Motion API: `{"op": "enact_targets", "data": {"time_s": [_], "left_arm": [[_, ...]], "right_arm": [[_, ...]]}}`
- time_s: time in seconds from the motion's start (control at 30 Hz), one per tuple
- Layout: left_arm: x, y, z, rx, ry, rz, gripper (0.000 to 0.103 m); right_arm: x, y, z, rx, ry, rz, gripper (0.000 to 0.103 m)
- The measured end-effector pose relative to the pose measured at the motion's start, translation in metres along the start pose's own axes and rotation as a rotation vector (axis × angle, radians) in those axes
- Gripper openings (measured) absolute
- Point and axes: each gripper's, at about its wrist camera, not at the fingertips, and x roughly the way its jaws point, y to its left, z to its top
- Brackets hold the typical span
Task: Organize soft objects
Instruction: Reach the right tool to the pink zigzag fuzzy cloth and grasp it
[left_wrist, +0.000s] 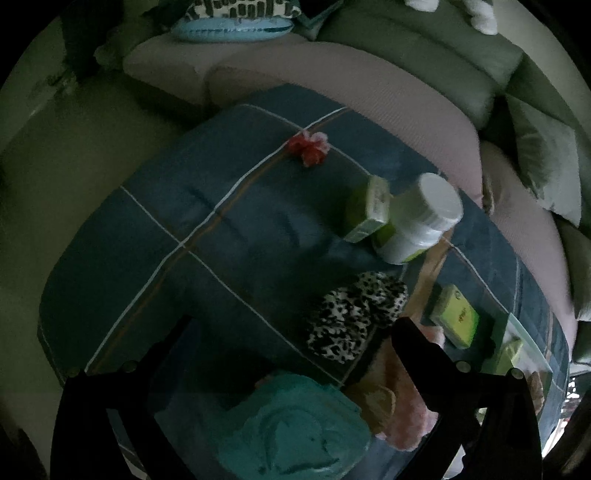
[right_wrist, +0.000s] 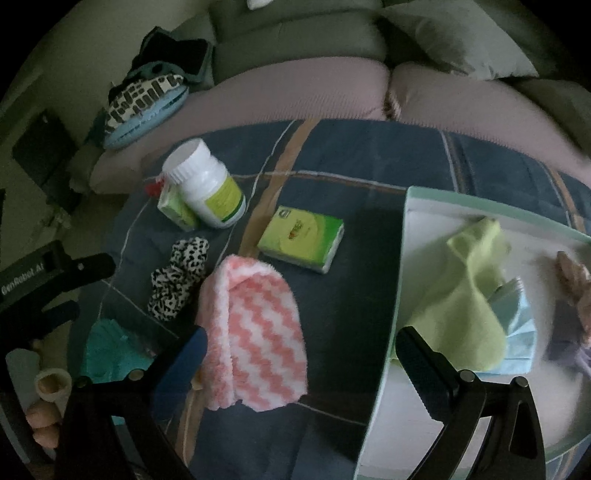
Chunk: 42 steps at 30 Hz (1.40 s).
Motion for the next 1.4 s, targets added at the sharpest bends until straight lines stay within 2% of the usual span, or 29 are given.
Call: {"op": "enact_targets", "data": {"time_s": [0.23, 0.57, 0.67, 0.77, 0.87, 0.93, 1.03, 1.17, 1.2, 1.23, 1.27, 1.33, 1.4], "left_arm": [[0.005, 0.008, 0.005, -0.009, 0.011, 0.01, 0.103], [0.008, 0.004, 0.011, 0.04, 0.028, 0.033, 0.103], [0.009, 0.004, 0.016, 0.063, 0.028, 0.035, 0.103], [0.011, 0.0, 0.022, 0.134, 0.037, 0.046, 0.103], [0.013, -0.004, 0.031, 0.194, 0.038, 0.071, 0.103], [0.017, -0.006, 0.035, 0.217, 0.056, 0.057, 0.103], [0.027, -0.014, 0.04, 0.266, 0.103, 0.004, 0.103], [0.046, -0.029, 0.04, 0.338, 0.195, -0.055, 0.102], [0.051, -0.032, 0.04, 0.352, 0.217, -0.058, 0.102], [0.053, -0.035, 0.04, 0.363, 0.228, -0.057, 0.1], [0.057, -0.038, 0.04, 0.381, 0.241, -0.048, 0.096], [0.061, -0.042, 0.04, 0.402, 0.253, -0.034, 0.087], [0.068, -0.047, 0.04, 0.418, 0.279, -0.037, 0.085]], "right_arm": [[0.018, 0.009, -0.002, -0.014, 0.041, 0.029, 0.103], [0.033, 0.007, -0.001, -0.01, 0.071, 0.052, 0.101], [0.035, 0.006, -0.001, -0.007, 0.076, 0.059, 0.099], [0.036, 0.006, -0.001, -0.009, 0.079, 0.067, 0.096], [0.039, 0.008, -0.001, -0.006, 0.09, 0.089, 0.089], [0.04, 0.01, -0.002, -0.007, 0.097, 0.101, 0.081], [0.038, 0.013, -0.004, -0.015, 0.104, 0.123, 0.071], [0.037, 0.012, -0.004, -0.007, 0.1, 0.124, 0.067], [0.036, 0.009, -0.004, 0.001, 0.096, 0.126, 0.061], [0.034, 0.007, -0.004, 0.01, 0.092, 0.131, 0.054], [0.032, 0.005, -0.004, 0.015, 0.088, 0.138, 0.051], [0.031, 0.003, -0.002, 0.025, 0.083, 0.169, 0.037], [0.028, 0.002, -0.001, 0.02, 0.07, 0.165, 0.036]]}}
